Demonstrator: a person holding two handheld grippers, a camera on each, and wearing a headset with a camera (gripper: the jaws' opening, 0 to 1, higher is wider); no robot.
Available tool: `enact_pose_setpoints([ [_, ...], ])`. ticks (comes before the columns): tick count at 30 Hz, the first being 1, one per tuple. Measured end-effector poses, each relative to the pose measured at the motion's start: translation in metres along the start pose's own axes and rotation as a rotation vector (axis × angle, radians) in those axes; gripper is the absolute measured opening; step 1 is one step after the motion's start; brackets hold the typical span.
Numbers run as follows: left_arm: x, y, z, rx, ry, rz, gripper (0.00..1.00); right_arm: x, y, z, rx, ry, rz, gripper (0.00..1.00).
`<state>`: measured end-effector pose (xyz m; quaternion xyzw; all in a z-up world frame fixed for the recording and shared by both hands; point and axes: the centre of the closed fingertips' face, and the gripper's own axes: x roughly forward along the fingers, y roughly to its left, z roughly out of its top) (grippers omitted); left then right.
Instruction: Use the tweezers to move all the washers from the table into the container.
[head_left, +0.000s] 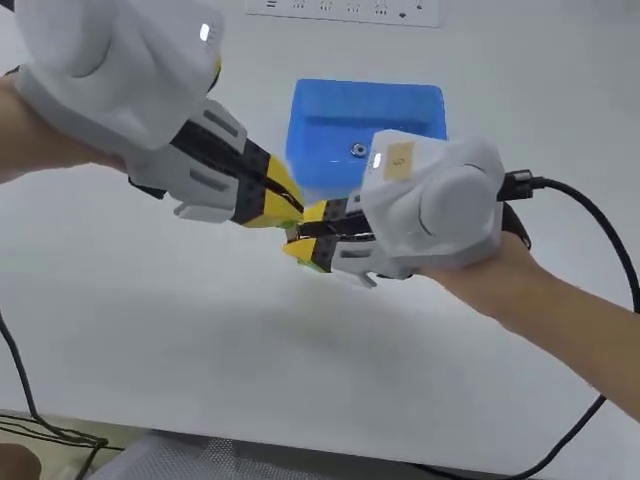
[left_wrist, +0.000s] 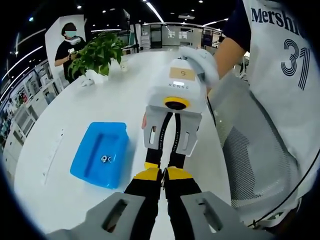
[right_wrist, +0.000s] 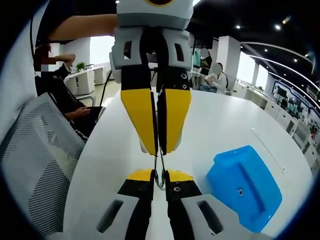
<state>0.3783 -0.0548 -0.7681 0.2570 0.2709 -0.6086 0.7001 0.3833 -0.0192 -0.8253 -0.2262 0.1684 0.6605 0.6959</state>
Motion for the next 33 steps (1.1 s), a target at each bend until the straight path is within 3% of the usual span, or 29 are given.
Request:
enact_pose_setpoints([
  [4,-0.009,0.007,0.015,0.015,-0.032,0.026,0.07,-0.013,-0.010,0.011,-0.023,-0.012,-0.023,0.10],
  [15,-0.016,0.023,0.049,0.084,-0.066,0.082,0.07,-0.040,-0.035,0.028,-0.091,-0.020,-0.081,0.10],
  [23,-0.013,0.029,0.054,0.120,-0.056,0.078,0.07,-0.045,-0.043,0.027,-0.127,-0.006,-0.083,0.10],
  [30,-0.015,0.046,0.062,0.152,-0.049,0.068,0.07,-0.048,-0.062,0.033,-0.137,-0.020,-0.102,0.10],
  [33,-0.016,0.059,0.064,0.155,-0.052,0.063,0.07,-0.049,-0.074,0.035,-0.134,-0.030,-0.117,0.10],
])
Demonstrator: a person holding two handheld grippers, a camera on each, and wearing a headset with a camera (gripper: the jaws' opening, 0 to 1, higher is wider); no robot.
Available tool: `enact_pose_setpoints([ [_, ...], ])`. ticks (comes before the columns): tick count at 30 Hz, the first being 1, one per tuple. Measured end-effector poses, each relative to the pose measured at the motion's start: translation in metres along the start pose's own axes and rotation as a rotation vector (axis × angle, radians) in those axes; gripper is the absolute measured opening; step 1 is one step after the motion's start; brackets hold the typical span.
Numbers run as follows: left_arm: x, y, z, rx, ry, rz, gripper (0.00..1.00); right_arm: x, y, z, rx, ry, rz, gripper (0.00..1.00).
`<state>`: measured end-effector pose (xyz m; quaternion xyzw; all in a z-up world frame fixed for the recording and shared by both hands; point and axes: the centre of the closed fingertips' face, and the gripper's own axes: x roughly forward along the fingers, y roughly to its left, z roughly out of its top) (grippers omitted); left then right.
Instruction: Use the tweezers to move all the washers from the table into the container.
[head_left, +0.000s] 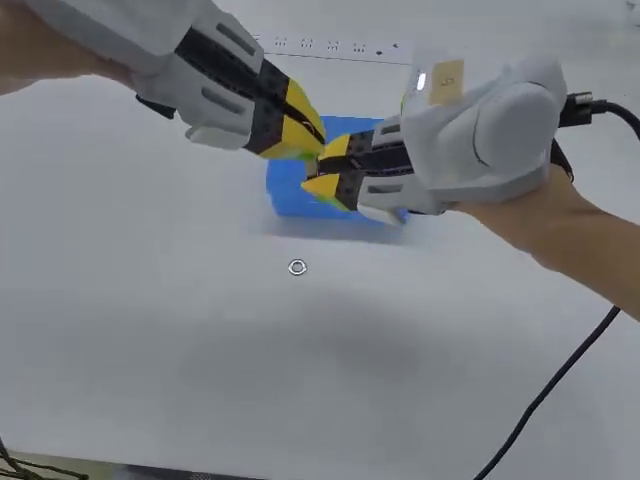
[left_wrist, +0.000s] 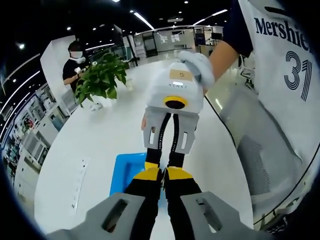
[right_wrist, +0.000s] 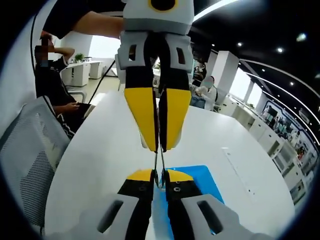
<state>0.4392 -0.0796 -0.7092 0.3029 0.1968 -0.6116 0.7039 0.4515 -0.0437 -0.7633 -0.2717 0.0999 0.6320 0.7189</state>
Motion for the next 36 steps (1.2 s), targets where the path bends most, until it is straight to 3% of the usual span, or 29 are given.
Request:
enact_pose_setpoints([
  [7,0.009,0.024,-0.006,-0.002,-0.005,0.001,0.07,0.006,-0.025,-0.010,-0.009,0.011,-0.009,0.10],
  [15,0.025,0.045,-0.026,-0.024,0.004,-0.004,0.07,0.022,-0.042,-0.032,0.006,0.030,0.001,0.10],
  [24,0.045,0.053,-0.052,-0.046,0.028,-0.038,0.07,0.040,-0.047,-0.060,0.024,0.070,0.024,0.10],
  [36,0.059,0.060,-0.064,-0.108,0.017,-0.049,0.07,0.051,-0.053,-0.083,0.063,0.090,0.029,0.10],
])
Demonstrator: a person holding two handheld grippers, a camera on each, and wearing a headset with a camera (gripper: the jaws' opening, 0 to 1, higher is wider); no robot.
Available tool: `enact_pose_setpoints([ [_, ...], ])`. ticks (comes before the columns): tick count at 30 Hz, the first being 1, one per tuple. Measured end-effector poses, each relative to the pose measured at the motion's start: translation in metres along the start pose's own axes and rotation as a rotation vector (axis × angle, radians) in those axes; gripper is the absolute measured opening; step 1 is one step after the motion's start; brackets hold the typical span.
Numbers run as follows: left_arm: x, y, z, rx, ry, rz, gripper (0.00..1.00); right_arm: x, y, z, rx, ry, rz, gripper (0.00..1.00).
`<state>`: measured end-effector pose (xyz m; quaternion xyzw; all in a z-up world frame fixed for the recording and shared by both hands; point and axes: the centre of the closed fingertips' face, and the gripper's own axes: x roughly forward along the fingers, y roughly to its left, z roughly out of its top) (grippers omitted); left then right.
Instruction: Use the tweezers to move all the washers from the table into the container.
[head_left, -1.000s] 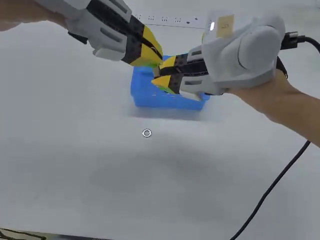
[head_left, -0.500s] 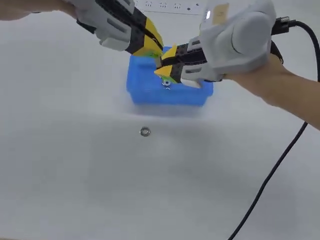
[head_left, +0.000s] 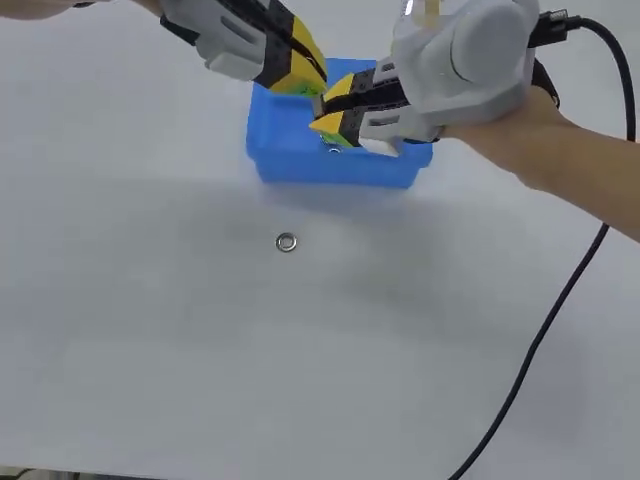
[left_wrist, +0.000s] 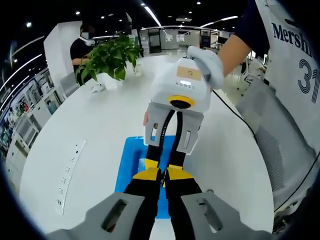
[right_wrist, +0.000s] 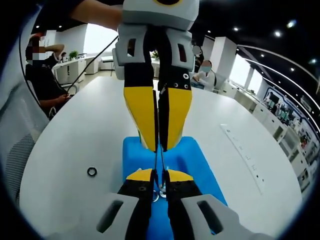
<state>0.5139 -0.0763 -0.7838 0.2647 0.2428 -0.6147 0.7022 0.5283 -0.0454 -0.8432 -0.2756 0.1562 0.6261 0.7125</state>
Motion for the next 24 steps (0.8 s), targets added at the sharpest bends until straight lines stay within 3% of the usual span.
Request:
enact_pose_setpoints([
  [2,0.0024,-0.0002,-0.0008,-0.010,0.005,0.014,0.07,0.0004,0.0010,-0.0017,0.000,0.004,0.002,0.10],
  [7,0.0071,-0.0081,-0.0033,0.016,0.031,-0.007,0.08,0.0011,0.0037,-0.0050,-0.011,0.020,0.005,0.10],
  [24,0.0001,-0.0059,0.0013,0.049,0.038,-0.001,0.07,-0.0003,0.0061,0.0010,-0.014,0.014,0.004,0.11],
])
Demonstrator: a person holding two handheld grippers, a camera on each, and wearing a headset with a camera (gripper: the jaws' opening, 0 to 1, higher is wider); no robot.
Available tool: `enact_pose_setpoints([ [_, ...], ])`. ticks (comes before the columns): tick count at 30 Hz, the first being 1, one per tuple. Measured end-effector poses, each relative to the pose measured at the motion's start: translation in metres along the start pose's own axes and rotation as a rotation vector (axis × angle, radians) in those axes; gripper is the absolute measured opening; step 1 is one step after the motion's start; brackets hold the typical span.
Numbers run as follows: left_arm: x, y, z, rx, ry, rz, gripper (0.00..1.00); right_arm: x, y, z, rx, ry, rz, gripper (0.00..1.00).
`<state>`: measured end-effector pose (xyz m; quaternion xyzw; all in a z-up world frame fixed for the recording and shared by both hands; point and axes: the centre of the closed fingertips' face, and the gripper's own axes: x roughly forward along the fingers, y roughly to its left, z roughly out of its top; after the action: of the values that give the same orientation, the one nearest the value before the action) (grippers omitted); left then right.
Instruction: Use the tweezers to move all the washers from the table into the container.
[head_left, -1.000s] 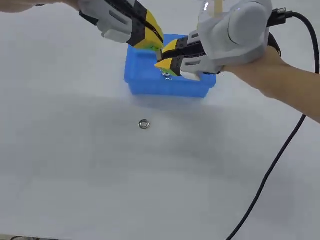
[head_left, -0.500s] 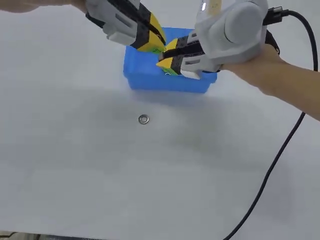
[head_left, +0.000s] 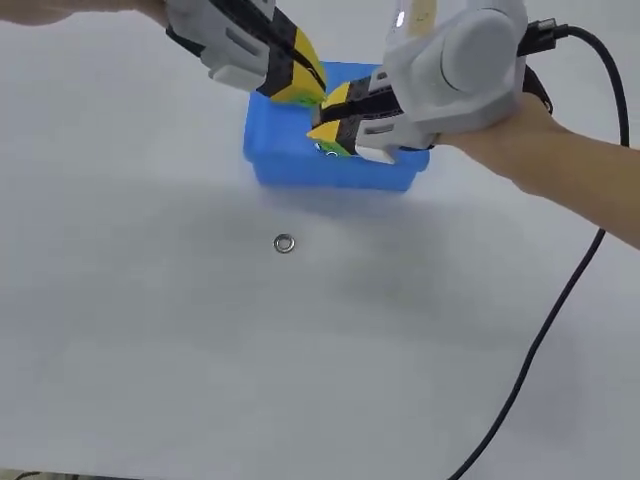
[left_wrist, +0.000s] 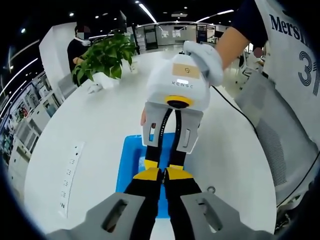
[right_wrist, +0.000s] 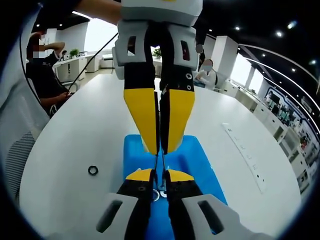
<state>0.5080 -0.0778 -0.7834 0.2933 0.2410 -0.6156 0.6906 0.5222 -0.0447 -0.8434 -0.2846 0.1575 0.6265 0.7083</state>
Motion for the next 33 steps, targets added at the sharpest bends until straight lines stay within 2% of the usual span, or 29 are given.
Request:
enact_pose_setpoints([
  [10,-0.018,0.001,0.017,0.017,-0.006,0.020,0.07,-0.018,-0.003,0.022,0.001,-0.036,-0.036,0.12],
  [14,-0.029,-0.004,0.026,0.035,-0.008,0.024,0.07,-0.023,-0.003,0.032,-0.006,-0.057,-0.042,0.12],
  [17,-0.037,-0.011,0.032,0.046,-0.007,0.026,0.07,-0.029,0.002,0.041,-0.010,-0.073,-0.038,0.12],
  [24,-0.051,-0.041,0.041,0.071,0.006,0.018,0.07,-0.041,0.032,0.059,-0.033,-0.095,-0.002,0.11],
  [28,-0.054,-0.058,0.040,0.073,0.013,0.011,0.07,-0.042,0.048,0.062,-0.032,-0.101,0.021,0.11],
  [33,-0.052,-0.084,0.034,0.046,0.012,0.001,0.07,-0.042,0.078,0.059,-0.041,-0.093,0.053,0.11],
])
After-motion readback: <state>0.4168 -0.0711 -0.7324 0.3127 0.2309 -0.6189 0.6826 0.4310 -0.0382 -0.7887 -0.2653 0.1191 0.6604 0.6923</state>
